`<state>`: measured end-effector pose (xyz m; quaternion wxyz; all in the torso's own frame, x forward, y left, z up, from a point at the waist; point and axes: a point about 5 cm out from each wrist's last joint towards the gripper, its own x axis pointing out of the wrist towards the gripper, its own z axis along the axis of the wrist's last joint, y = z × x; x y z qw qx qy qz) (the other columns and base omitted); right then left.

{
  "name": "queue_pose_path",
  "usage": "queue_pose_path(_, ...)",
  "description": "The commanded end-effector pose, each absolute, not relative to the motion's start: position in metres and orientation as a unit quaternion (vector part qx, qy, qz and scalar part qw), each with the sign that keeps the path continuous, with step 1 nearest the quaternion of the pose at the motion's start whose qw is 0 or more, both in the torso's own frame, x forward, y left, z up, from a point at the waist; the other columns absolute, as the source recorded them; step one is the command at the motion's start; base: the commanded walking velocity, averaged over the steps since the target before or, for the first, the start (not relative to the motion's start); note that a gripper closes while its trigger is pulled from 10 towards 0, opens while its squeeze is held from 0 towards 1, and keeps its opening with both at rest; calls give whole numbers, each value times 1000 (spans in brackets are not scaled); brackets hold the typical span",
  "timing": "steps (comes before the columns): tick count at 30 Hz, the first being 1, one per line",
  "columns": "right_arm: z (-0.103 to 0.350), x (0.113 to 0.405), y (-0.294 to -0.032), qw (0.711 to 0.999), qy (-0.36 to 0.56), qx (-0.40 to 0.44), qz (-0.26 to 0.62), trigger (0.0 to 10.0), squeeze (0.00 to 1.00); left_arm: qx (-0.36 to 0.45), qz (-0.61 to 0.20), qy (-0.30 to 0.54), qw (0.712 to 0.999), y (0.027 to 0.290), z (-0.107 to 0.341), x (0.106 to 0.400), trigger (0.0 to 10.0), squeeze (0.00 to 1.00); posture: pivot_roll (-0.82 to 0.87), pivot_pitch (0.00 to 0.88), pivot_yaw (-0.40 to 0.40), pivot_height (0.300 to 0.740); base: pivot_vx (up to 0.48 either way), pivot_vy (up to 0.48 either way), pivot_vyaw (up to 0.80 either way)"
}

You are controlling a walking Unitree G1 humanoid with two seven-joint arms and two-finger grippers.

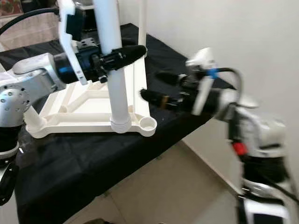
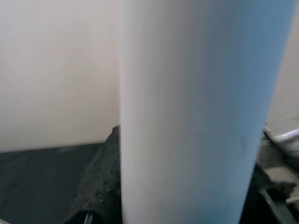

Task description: Building children table

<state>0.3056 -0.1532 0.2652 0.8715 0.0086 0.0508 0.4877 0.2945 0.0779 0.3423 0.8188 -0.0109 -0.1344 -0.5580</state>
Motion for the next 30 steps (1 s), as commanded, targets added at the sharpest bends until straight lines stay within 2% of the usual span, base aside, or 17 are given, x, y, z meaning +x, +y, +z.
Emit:
queue_pose_path(1, 256, 309, -145, 870, 81, 18, 486, 10000, 0, 2, -577, -157, 802, 70, 344, 286, 0, 0, -78, 28, -41, 740, 0, 0, 0)
queue_pose_path(7, 259, 309, -135, 864, 78, 31, 496, 10000, 0, 15, -582, -174, 794, 68, 341, 284, 0, 0, -78, 31, -38, 740, 0, 0, 0)
queue_pose_path(10, 261, 305, -121, 845, 69, 34, 529, 10000, 0, 18, -582, -185, 791, 66, 342, 285, 0, 0, -76, 33, -38, 740, 0, 0, 0)
queue_pose_path(13, 262, 302, -117, 837, 63, 31, 543, 10000, 0, 18, -582, -188, 791, 65, 342, 285, 0, 0, -76, 33, -38, 740, 0, 0, 0)
queue_pose_path(14, 262, 296, -116, 822, 55, 23, 566, 10000, 0, 19, -581, -189, 791, 65, 342, 285, 0, 0, -75, 33, -39, 740, 0, 0, 0)
queue_pose_path(15, 262, 296, -116, 822, 55, 23, 566, 10000, 0, 19, -581, -189, 791, 65, 342, 285, 0, 0, -75, 33, -39, 740, 0, 0, 0)
queue_pose_path(19, 263, 278, -117, 786, 38, -1, 617, 10000, 0, 17, -577, -194, 793, 66, 341, 286, 0, 0, -76, 39, -38, 740, 0, 0, 0)
queue_pose_path(25, 264, 274, -116, 777, 24, -17, 629, 10000, 0, 13, -576, -195, 793, 66, 340, 286, 0, 0, -75, 40, -36, 740, 0, 0, 0)
queue_pose_path(30, 268, 285, -106, 798, 7, -15, 602, 10000, 0, 7, -578, -198, 791, 64, 341, 286, 0, 0, -72, 41, -35, 740, 0, 0, 0)
